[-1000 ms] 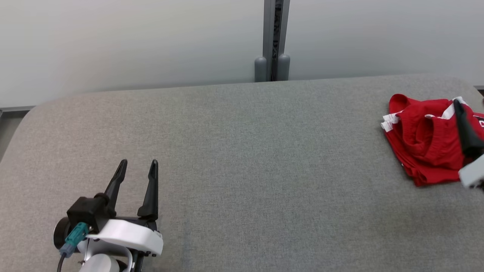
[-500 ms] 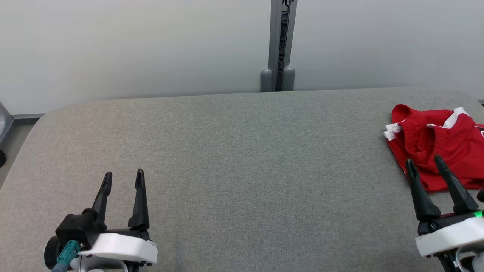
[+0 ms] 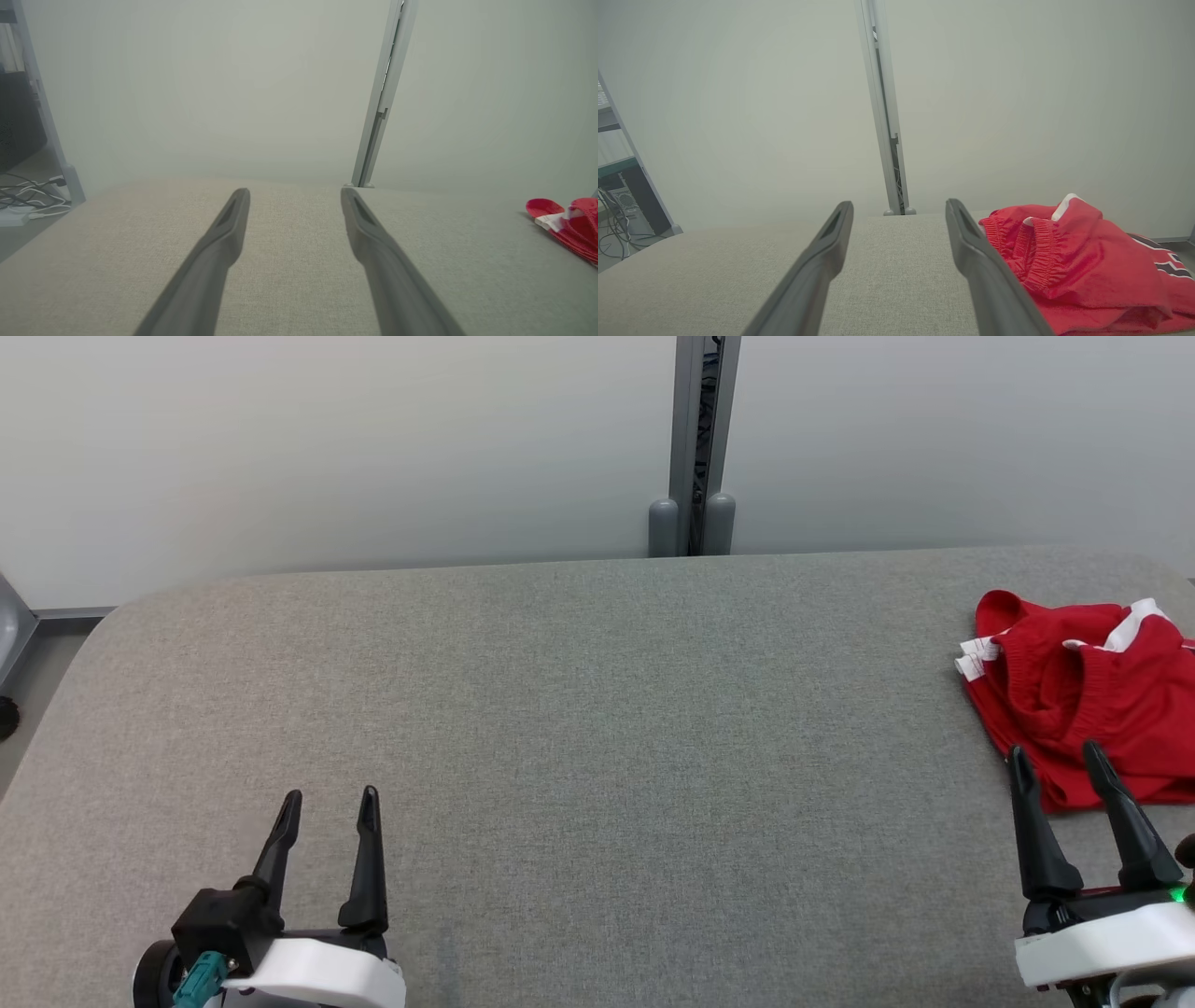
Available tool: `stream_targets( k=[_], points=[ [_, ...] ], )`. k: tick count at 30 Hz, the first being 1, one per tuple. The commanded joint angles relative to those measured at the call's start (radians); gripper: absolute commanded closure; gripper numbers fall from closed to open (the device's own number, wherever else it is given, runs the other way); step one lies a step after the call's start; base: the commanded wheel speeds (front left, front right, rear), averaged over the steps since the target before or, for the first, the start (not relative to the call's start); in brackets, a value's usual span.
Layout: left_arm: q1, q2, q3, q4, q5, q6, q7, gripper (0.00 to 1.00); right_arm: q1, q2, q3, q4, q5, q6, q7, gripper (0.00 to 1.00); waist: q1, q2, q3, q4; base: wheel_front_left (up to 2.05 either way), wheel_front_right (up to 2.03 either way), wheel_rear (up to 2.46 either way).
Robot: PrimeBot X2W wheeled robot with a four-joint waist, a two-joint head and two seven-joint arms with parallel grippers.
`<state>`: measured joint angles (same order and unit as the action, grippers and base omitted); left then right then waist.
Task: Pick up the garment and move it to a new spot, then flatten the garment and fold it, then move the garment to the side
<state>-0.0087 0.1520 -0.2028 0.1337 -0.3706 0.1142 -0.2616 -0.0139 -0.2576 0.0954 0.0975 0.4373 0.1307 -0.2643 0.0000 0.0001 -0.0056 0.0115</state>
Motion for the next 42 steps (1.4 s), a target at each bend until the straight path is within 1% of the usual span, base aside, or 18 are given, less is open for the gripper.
stream_targets(
  k=[1,6,18,33,35,36,40,42],
  points=[
    [-0.004,0.002,0.005,0.013,-0.003,-0.013,-0.004,0.00,0.003,0.004,-0.011,-0.012,-0.007,0.000,0.001,0.00,0.0000,-0.0001,0.001,0.000,0.00,0.00,0.00],
    [-0.015,-0.011,0.015,0.033,0.005,-0.037,-0.004,0.00,0.006,0.016,-0.027,-0.020,-0.011,0.000,0.001,0.00,0.0000,-0.0001,0.000,0.000,0.00,0.00,0.00],
    [-0.014,-0.030,0.037,0.045,0.034,-0.070,-0.004,0.00,0.003,0.024,-0.042,-0.018,-0.015,0.000,0.001,0.00,0.0000,-0.0001,0.002,-0.002,0.00,0.00,0.00],
    [-0.018,-0.048,0.054,0.064,0.052,-0.089,-0.004,0.00,-0.003,0.017,-0.039,-0.009,-0.010,0.000,0.001,0.00,0.0000,-0.0001,0.008,0.000,0.00,0.00,0.00],
    [-0.021,-0.050,0.051,0.066,0.049,-0.096,-0.004,0.00,-0.004,0.017,-0.039,-0.011,-0.010,0.000,0.001,0.00,0.0000,-0.0001,0.010,0.000,0.00,0.00,0.00],
    [-0.004,-0.049,0.050,0.067,0.046,-0.096,0.000,1.00,0.000,0.026,-0.038,-0.013,-0.012,0.000,0.000,1.00,0.0000,-0.0001,0.011,0.000,0.00,0.00,0.00],
    [0.022,-0.055,0.045,0.104,0.042,-0.096,0.007,1.00,0.021,0.049,-0.025,0.020,-0.009,0.000,0.001,1.00,0.0000,-0.0001,0.011,0.000,0.00,0.00,0.00],
    [0.013,-0.056,0.050,0.110,0.006,-0.100,0.018,1.00,0.016,0.053,-0.034,0.024,0.025,0.000,0.013,1.00,0.0000,-0.0001,0.011,-0.001,0.00,0.00,0.00]
  ],
)
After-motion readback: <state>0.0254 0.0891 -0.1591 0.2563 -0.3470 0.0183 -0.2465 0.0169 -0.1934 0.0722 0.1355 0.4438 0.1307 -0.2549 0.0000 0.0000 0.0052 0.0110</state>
